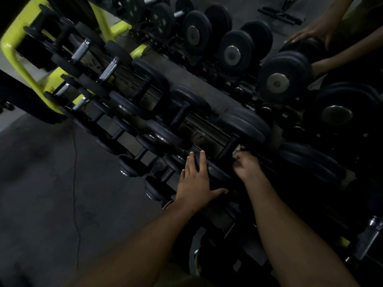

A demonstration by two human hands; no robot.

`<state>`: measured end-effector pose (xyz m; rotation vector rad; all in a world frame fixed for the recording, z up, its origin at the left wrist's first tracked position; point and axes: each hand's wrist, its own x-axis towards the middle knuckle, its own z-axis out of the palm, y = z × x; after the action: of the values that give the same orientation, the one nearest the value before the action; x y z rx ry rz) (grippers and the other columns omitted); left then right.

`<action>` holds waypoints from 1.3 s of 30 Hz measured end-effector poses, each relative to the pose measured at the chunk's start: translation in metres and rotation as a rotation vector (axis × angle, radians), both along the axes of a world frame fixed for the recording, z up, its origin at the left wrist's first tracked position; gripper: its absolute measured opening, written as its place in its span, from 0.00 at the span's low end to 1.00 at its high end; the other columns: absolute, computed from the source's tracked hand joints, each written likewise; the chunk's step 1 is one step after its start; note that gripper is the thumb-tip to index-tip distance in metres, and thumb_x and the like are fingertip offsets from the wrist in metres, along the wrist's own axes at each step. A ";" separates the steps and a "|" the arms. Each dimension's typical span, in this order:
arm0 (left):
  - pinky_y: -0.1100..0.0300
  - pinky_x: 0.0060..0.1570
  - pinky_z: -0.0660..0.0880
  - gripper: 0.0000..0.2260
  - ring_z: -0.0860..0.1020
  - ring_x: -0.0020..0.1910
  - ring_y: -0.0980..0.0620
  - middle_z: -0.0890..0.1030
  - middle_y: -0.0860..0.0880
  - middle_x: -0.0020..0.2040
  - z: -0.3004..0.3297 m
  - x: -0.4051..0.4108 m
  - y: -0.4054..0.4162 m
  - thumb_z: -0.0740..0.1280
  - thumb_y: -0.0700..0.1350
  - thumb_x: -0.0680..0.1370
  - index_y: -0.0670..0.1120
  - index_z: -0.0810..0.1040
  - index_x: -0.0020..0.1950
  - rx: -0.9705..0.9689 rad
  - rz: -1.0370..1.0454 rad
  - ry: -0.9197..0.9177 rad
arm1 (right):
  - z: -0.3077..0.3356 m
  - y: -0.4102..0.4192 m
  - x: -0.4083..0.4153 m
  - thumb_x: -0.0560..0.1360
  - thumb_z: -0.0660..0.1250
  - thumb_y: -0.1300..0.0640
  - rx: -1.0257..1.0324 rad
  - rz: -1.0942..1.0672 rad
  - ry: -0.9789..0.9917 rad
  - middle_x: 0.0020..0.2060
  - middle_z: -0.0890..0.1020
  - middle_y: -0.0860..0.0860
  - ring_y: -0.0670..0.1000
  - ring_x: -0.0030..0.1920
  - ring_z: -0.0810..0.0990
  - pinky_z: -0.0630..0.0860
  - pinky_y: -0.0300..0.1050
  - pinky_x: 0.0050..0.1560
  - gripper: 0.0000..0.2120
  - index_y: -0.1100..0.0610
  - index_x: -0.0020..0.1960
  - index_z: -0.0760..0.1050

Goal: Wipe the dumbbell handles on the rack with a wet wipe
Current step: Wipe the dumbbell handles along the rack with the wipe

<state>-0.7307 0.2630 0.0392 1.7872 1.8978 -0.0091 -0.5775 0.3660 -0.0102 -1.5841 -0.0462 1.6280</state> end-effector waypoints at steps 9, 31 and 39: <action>0.47 0.78 0.54 0.60 0.42 0.82 0.44 0.36 0.42 0.82 -0.001 -0.001 -0.001 0.69 0.74 0.68 0.52 0.30 0.80 0.016 -0.006 -0.006 | 0.022 -0.013 -0.004 0.78 0.54 0.70 0.044 0.231 0.098 0.27 0.83 0.50 0.46 0.29 0.82 0.78 0.42 0.39 0.15 0.59 0.42 0.77; 0.45 0.79 0.56 0.59 0.42 0.82 0.44 0.37 0.42 0.82 -0.006 -0.002 -0.002 0.70 0.72 0.69 0.53 0.31 0.80 0.047 0.010 -0.053 | 0.025 -0.025 -0.001 0.80 0.59 0.47 0.728 1.102 -1.678 0.63 0.77 0.42 0.55 0.46 0.83 0.79 0.47 0.38 0.12 0.48 0.57 0.78; 0.47 0.79 0.52 0.60 0.41 0.82 0.43 0.37 0.41 0.82 -0.008 -0.002 -0.002 0.71 0.72 0.69 0.51 0.31 0.81 0.052 0.007 -0.051 | 0.036 0.003 -0.003 0.83 0.57 0.54 0.724 1.440 -1.805 0.66 0.75 0.52 0.59 0.44 0.84 0.79 0.50 0.39 0.14 0.56 0.64 0.74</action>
<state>-0.7330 0.2606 0.0317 1.7979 1.8847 0.0883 -0.5802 0.3686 0.0253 -1.7799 -2.7064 0.0576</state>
